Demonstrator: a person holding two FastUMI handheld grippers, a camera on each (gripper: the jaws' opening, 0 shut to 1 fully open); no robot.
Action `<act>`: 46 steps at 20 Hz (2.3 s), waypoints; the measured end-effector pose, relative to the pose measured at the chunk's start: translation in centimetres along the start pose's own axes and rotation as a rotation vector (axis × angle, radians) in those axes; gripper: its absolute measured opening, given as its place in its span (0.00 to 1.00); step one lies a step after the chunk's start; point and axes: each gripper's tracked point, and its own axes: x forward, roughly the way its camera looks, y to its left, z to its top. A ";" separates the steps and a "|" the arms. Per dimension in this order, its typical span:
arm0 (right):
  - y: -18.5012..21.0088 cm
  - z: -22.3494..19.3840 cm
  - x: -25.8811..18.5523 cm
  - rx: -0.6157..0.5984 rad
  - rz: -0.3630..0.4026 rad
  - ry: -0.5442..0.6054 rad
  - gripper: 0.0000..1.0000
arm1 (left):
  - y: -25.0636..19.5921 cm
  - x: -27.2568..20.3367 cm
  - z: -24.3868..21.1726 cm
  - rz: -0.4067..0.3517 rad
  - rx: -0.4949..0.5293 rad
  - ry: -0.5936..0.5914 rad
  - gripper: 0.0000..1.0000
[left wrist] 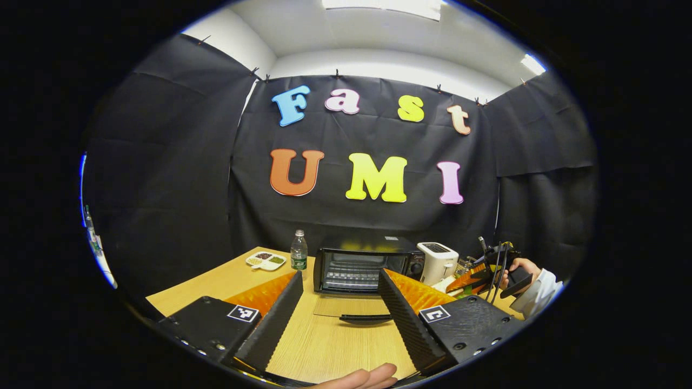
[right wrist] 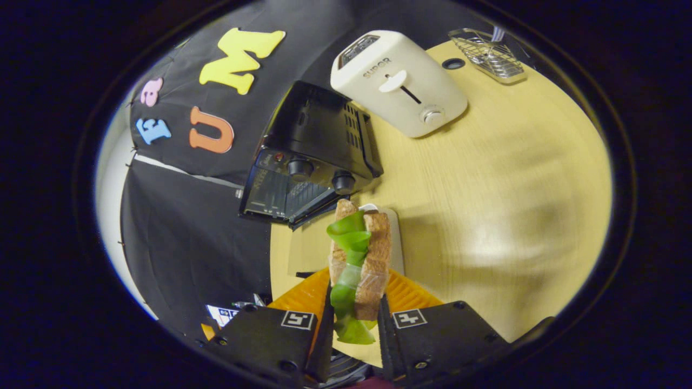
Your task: Open the electric oven with the left hand, put the food in, and close the electric oven.
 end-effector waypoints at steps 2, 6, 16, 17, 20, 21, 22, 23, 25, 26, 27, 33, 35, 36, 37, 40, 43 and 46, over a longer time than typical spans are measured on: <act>1.0 -0.3 -1.0 0.000 0.012 -0.056 0.39 | 0.5 -0.4 -0.3 -0.011 -0.005 0.005 0.92; 3.4 -1.3 -1.9 0.018 0.055 -0.205 0.39 | 1.1 -1.2 -0.2 -0.027 -0.007 -0.011 0.92; 9.3 -6.7 2.2 0.244 0.158 -0.588 0.30 | 2.6 -3.0 -0.8 -0.040 0.021 -0.018 0.92; 9.9 -7.2 3.5 0.261 0.169 -0.601 0.30 | 2.9 -3.2 -0.9 -0.039 0.023 -0.023 0.92; 10.8 -7.5 7.2 0.302 0.169 -0.673 0.30 | 3.2 -3.4 -1.5 -0.052 0.021 -0.019 0.92; 11.0 -7.4 8.4 0.308 0.159 -0.702 0.30 | 3.3 -3.4 -1.7 -0.056 0.021 -0.014 0.92; 11.3 -7.2 9.4 0.316 0.149 -0.733 0.30 | 3.5 -3.4 -2.0 -0.059 0.024 -0.007 0.92; 11.8 -6.9 10.5 0.325 0.148 -0.760 0.39 | 3.8 -3.3 -2.3 -0.058 0.025 -0.002 0.92; 13.0 -5.5 12.3 0.329 0.164 -0.819 0.39 | 4.2 -3.0 -2.8 -0.059 0.020 0.011 0.92; 13.6 -4.8 13.2 0.324 0.169 -0.843 0.39 | 4.1 -2.8 -3.4 -0.065 0.014 0.024 0.92; 14.2 -3.8 14.3 0.316 0.174 -0.859 0.39 | 4.0 -2.6 -3.9 -0.074 0.012 0.041 0.92; 16.2 1.5 21.9 0.297 0.179 -0.853 0.39 | 3.8 -1.6 -6.6 -0.072 0.071 0.108 0.92; 16.0 3.8 23.3 0.276 0.158 -0.876 0.39 | 3.6 -1.5 -7.1 -0.078 0.096 0.119 0.92; 15.6 5.1 23.9 0.265 0.135 -0.897 0.39 | 3.5 -1.4 -7.2 -0.081 0.108 0.120 0.92; 15.3 6.3 24.4 0.253 0.116 -0.911 0.39 | 3.5 -1.3 -7.3 -0.077 0.118 0.121 0.92; 15.2 8.8 25.4 0.258 0.100 -0.933 0.40 | 3.6 -0.4 -7.8 -0.064 0.097 0.128 0.92; 14.5 10.0 26.7 0.285 0.079 -0.927 0.40 | 3.1 -0.4 -9.2 -0.075 0.054 0.182 0.92; 14.1 10.2 27.2 0.295 0.077 -0.934 0.33 | 3.2 -0.3 -9.8 -0.069 0.048 0.200 0.92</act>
